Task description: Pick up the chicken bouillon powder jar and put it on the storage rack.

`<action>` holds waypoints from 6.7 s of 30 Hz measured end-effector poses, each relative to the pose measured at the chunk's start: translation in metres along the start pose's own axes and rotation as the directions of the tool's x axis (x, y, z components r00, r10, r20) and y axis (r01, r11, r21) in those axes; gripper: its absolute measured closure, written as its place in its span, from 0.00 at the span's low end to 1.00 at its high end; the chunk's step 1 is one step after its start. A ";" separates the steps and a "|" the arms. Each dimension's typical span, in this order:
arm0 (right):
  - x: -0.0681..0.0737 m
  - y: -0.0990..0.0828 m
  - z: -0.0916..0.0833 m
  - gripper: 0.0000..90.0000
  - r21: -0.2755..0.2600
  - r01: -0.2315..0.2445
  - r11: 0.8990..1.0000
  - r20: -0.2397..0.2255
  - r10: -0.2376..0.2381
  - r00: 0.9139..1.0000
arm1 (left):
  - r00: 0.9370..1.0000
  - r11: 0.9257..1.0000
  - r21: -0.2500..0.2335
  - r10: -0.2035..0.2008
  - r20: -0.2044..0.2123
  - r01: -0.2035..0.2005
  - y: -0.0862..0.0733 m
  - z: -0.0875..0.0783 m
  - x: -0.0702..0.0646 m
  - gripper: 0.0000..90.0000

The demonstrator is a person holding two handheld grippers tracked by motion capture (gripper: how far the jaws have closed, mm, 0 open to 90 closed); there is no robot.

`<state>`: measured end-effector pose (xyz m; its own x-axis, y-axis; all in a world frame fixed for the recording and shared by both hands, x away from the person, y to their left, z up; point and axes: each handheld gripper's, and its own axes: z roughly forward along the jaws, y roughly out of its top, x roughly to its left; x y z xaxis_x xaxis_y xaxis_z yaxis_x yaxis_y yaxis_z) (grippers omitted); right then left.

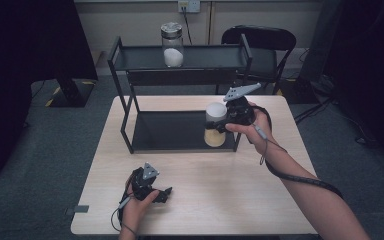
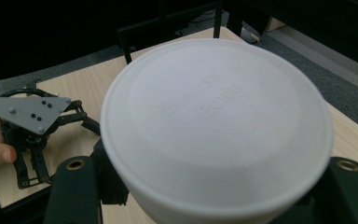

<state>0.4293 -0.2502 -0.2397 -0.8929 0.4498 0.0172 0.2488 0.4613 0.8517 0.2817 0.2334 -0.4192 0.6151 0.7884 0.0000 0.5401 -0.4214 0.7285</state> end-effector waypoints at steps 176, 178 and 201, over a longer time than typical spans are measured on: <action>-0.023 0.167 -0.047 0.01 -0.100 -0.129 0.987 0.251 0.150 0.956 | 1.000 1.000 0.001 -0.004 -0.003 0.004 0.000 0.000 -0.001 0.00; -0.020 0.163 -0.047 0.00 -0.108 -0.133 0.985 0.256 0.157 0.954 | 1.000 1.000 0.000 -0.004 -0.003 0.004 0.000 0.000 -0.001 0.00; 0.010 0.121 -0.039 0.01 -0.152 -0.164 0.975 0.214 0.195 0.957 | 1.000 1.000 0.001 -0.004 -0.004 0.004 0.000 0.000 -0.001 0.00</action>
<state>0.4359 -0.2197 -0.1165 -0.7260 0.6841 0.0702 0.3320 0.2593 0.9069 0.2815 0.2325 -0.4190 0.6109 0.7917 -0.0006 0.5430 -0.4184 0.7281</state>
